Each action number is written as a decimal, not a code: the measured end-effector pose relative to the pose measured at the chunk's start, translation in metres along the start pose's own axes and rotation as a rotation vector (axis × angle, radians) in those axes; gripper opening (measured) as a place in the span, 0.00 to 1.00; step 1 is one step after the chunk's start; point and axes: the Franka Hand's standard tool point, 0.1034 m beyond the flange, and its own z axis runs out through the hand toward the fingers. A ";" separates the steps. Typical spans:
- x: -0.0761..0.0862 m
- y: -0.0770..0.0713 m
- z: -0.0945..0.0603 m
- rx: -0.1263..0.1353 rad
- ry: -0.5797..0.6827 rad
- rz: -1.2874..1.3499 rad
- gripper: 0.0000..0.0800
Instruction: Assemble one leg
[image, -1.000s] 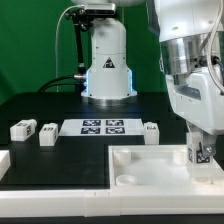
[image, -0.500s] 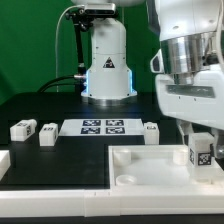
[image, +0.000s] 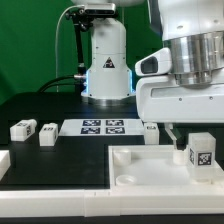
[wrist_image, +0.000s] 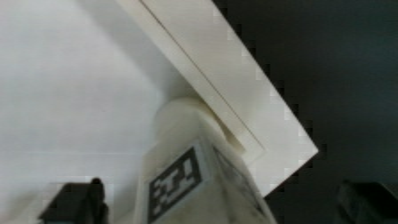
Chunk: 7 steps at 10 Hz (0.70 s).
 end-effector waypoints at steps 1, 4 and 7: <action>0.001 -0.001 0.000 -0.009 0.005 -0.137 0.81; 0.004 0.001 0.001 -0.043 0.013 -0.557 0.81; 0.006 0.005 0.001 -0.054 0.012 -0.719 0.81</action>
Offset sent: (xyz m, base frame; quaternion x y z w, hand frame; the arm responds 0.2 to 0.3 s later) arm 0.0083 0.0038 0.0009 -0.0128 -0.0011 -0.3323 0.9431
